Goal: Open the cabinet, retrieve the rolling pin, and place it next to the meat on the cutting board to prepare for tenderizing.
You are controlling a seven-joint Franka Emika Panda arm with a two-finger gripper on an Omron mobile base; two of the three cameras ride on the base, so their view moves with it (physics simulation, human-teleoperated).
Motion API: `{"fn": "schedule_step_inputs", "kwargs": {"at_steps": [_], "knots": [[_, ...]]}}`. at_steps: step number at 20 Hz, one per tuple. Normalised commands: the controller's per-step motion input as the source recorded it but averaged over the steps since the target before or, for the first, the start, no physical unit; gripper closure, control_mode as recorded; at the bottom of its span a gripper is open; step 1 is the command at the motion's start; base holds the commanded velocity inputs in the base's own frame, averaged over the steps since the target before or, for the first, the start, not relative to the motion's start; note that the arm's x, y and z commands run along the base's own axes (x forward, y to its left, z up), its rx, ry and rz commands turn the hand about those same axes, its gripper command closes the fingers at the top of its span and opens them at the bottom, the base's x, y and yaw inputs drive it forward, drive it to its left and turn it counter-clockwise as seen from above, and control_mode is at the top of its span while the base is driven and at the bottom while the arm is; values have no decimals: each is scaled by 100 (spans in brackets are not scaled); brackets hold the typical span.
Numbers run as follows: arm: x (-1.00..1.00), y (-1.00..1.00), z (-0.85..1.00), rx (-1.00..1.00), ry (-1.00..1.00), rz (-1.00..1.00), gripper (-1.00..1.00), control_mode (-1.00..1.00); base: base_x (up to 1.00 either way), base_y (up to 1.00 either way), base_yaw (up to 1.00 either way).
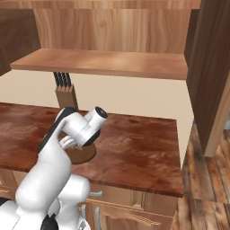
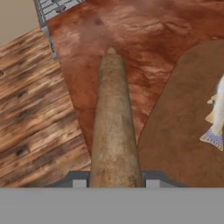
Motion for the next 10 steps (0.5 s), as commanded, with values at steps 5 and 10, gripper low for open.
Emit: {"fn": "schedule_step_inputs", "kwargs": {"at_steps": [5, 10], "knots": [[23, 0, -27, 0, -1, 9, 100, -100, 0, 0, 0], [30, 0, -26, 0, -3, 9, 100, -100, 0, 0, 0]]}}
